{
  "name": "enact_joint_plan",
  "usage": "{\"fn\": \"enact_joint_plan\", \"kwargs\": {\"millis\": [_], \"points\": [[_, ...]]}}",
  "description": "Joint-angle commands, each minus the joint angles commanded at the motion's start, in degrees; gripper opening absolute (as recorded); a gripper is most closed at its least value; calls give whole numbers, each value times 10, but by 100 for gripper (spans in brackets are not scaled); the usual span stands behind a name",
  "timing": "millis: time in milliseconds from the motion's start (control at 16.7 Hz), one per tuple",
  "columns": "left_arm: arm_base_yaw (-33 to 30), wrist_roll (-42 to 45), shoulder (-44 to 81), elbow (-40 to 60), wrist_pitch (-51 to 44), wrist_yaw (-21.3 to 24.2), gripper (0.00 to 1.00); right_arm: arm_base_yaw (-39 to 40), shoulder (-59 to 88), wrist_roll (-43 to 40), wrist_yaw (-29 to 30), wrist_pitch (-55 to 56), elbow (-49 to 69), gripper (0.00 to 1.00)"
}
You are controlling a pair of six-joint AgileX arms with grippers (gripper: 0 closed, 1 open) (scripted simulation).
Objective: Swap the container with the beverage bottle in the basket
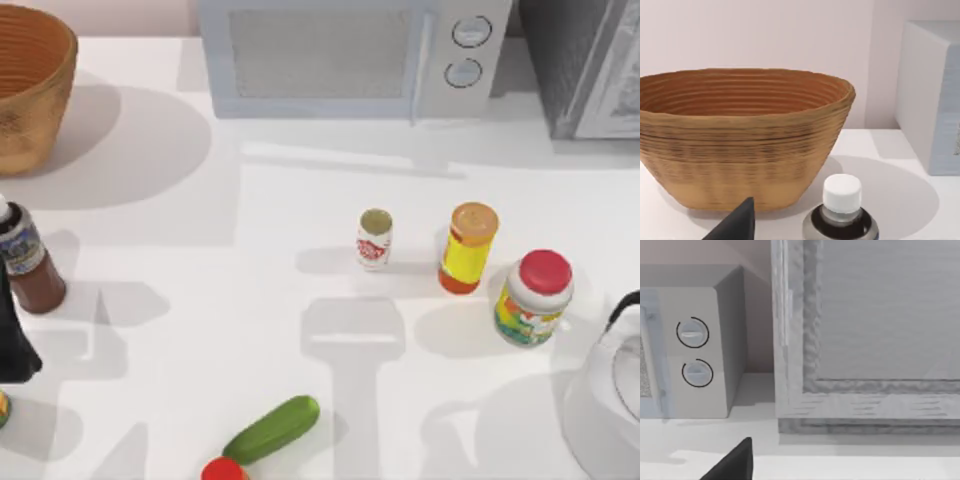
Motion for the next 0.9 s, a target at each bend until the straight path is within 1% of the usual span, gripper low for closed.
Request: {"fn": "enact_joint_plan", "kwargs": {"millis": [180, 360, 540, 900], "points": [[2, 1, 20, 1, 19, 1, 100, 0, 0, 0, 0, 0, 0, 100], [6, 3, 94, 5, 87, 6, 100, 0, 0, 0, 0, 0, 0, 100], [11, 5, 220, 9, 184, 14, 100, 0, 0, 0, 0, 0, 0, 100], [22, 11, 535, 15, 398, 33, 100, 0, 0, 0, 0, 0, 0, 100]]}}
